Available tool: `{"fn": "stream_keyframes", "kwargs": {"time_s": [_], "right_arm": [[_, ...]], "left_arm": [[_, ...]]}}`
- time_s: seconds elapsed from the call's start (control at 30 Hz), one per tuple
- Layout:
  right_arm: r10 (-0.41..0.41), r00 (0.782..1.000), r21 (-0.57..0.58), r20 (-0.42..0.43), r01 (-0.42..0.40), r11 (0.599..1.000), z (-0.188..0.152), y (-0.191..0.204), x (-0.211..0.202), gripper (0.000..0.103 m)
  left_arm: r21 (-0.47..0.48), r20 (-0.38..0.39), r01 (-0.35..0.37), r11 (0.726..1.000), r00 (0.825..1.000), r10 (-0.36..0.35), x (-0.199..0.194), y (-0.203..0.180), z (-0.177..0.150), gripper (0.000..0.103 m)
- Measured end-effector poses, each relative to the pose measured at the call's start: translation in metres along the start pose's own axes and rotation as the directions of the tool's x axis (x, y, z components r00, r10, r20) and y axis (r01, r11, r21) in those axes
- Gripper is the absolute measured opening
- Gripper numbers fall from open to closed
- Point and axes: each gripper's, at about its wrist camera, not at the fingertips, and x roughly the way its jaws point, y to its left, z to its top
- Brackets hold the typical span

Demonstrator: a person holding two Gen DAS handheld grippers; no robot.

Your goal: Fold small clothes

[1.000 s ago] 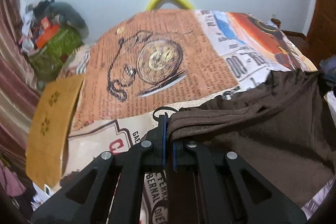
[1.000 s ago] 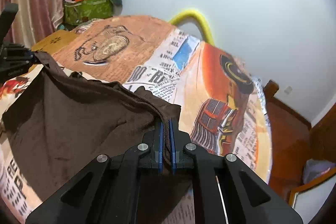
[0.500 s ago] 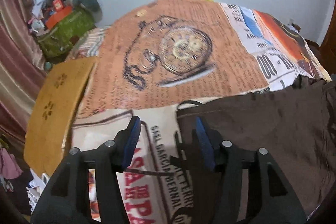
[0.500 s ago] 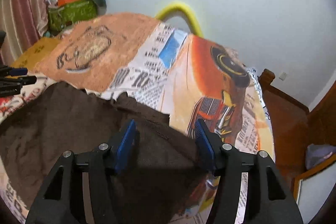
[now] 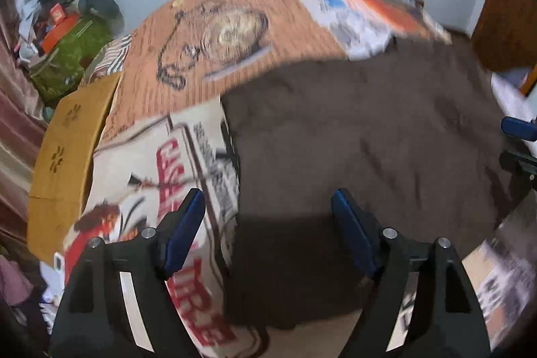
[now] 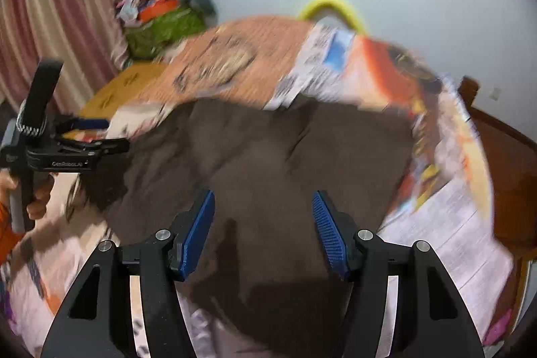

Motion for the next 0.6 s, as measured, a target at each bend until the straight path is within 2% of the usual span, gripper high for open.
{"fn": "stream_keyframes", "kwargs": {"time_s": [0.03, 0.1, 0.13, 0.2, 0.37, 0.6], "right_arm": [[0.005, 0.999, -0.019, -0.043, -0.006, 1.0, -0.008, 0.008, 0.01, 0.057], [-0.023, 0.997, -0.046, -0.077, 0.019, 0.999, -0.02, 0.014, 0.021, 0.057], [-0.038, 0.997, -0.056, -0.067, 0.034, 0.998, -0.025, 0.014, 0.022, 0.057], [-0.057, 0.997, -0.056, -0.047, 0.054, 0.997, -0.03, 0.011, 0.016, 0.057], [-0.085, 0.995, -0.012, -0.058, 0.084, 0.996, -0.043, 0.001, -0.007, 0.057], [-0.12, 0.992, 0.083, -0.033, 0.123, 0.989, -0.067, -0.012, -0.041, 0.057]], "left_arm": [[0.008, -0.015, -0.017, 1.0, 1.0, 0.017, 0.003, -0.001, -0.007, 0.079], [0.004, -0.029, -0.022, 1.0, 0.999, 0.022, 0.005, 0.002, -0.02, 0.085], [-0.004, -0.029, -0.025, 1.0, 0.999, 0.025, 0.003, 0.006, -0.026, 0.089], [-0.019, -0.031, -0.046, 0.999, 0.998, 0.046, -0.002, 0.016, -0.037, 0.089], [-0.047, -0.053, -0.072, 0.996, 0.996, 0.069, -0.016, 0.039, -0.065, 0.089], [-0.115, -0.041, 0.031, 0.993, 0.998, -0.036, -0.038, 0.044, -0.092, 0.089]]}}
